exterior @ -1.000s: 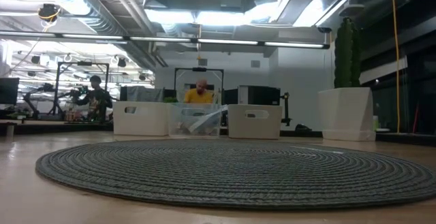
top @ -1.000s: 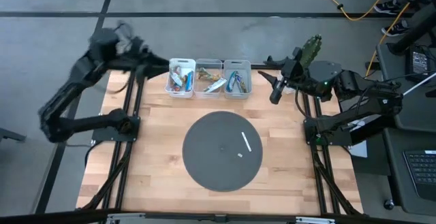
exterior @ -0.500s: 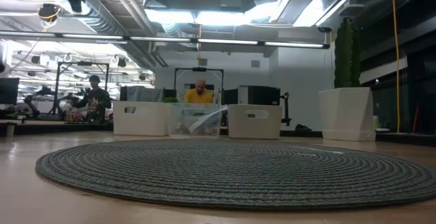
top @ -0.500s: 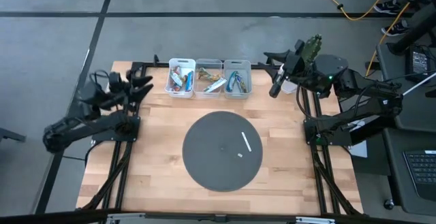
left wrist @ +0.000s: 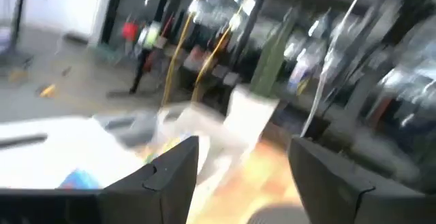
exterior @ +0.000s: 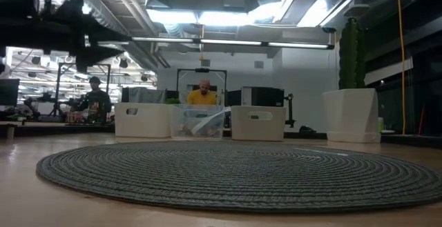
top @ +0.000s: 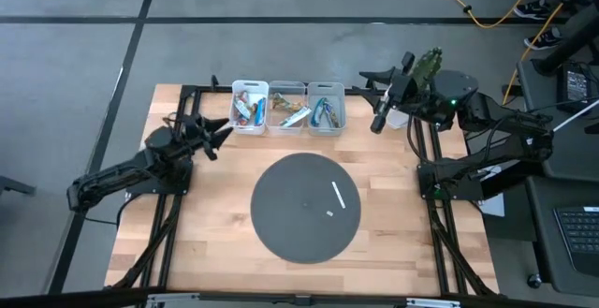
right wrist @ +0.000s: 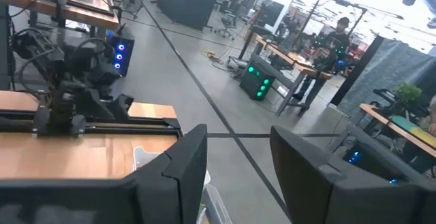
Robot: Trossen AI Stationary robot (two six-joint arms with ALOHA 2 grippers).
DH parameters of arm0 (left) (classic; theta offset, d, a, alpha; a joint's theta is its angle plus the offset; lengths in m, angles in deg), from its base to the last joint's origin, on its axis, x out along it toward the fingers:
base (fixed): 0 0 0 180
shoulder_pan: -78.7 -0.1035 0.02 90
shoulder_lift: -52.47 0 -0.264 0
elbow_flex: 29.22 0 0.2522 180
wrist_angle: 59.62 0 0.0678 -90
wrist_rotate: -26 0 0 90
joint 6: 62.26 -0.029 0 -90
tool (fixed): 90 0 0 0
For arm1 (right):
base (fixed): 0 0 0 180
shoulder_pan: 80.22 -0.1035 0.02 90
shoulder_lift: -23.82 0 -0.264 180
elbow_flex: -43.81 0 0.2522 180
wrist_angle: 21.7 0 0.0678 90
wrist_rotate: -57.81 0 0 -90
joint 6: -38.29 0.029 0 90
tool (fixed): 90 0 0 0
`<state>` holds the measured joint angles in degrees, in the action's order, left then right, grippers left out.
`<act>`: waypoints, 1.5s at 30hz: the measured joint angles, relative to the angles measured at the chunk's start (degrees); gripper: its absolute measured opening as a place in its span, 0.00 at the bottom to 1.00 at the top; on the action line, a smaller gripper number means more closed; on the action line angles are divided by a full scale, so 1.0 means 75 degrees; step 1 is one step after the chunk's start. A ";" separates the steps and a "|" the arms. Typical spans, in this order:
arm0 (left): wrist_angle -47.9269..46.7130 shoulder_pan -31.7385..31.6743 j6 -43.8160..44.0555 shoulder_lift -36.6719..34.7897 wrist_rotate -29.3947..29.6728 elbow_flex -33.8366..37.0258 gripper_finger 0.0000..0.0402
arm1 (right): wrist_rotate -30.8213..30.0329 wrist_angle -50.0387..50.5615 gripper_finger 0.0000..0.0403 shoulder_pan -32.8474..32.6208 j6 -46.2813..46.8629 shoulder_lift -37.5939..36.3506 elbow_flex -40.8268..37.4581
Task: Pick and place Granola Bars by type
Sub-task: Return to Home Position
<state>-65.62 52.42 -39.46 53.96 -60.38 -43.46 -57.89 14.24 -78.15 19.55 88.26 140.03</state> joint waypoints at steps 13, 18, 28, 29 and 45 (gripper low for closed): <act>-0.0872 0.0006 -0.0944 0.0622 -0.0809 -0.0002 0.53 | 0.0061 0.0104 0.41 0.0019 -0.0184 0.0000 0.0000; -0.0873 0.0006 -0.0942 0.0734 -0.0757 -0.0002 0.54 | 0.0071 0.0116 0.41 0.0094 -0.0147 0.0000 0.0000; -0.0846 0.0006 -0.0944 0.0736 -0.0754 -0.0002 0.54 | 0.0258 0.0126 0.41 0.0144 -0.0112 0.0046 0.0000; -0.0843 0.0006 -0.0944 0.0736 -0.0754 -0.0002 0.54 | 0.0262 0.0125 0.41 0.0159 -0.0126 0.0050 0.0000; -0.0477 0.2898 -0.0944 -0.0194 -0.0207 -0.0002 0.54 | 0.0463 0.0218 0.41 0.0160 0.0033 0.0119 0.0003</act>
<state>-69.19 74.15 -46.54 52.50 -61.94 -43.47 -54.41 15.88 -76.95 19.79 89.16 140.05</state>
